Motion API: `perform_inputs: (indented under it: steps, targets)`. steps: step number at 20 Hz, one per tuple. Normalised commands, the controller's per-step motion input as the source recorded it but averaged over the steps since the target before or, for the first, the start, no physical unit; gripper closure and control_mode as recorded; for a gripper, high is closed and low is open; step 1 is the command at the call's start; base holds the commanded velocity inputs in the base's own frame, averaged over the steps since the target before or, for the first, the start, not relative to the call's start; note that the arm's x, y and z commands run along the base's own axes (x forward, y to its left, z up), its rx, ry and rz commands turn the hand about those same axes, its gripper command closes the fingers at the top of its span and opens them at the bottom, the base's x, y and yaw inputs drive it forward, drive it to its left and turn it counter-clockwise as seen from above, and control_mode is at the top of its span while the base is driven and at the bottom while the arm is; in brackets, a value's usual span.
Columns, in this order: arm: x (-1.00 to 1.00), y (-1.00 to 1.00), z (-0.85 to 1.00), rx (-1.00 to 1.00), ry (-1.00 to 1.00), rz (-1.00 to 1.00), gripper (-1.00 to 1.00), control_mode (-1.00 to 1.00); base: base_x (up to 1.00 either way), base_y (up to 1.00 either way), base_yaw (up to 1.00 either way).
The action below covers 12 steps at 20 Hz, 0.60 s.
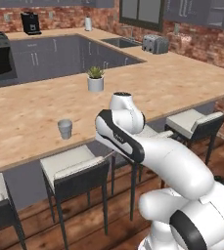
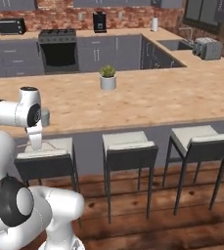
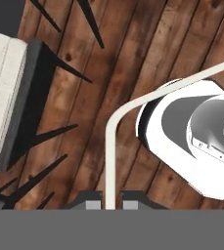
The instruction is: Take a straw from the drawer in front and place it inside the glass cup on the dining counter.
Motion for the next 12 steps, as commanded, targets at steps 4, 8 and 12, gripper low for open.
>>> perform_inputs:
  steps: [4,8,12]
  targets:
    - [0.0,0.0,0.0,0.0,0.0,0.0,1.0,1.0,0.63,-0.16,0.15]
    - [0.0,0.0,0.0,0.0,0.0,0.0,1.0,1.0,0.57,-0.24,0.14]
    - [0.0,0.0,0.0,0.0,0.0,0.0,1.0,1.0,0.62,-0.23,0.13]
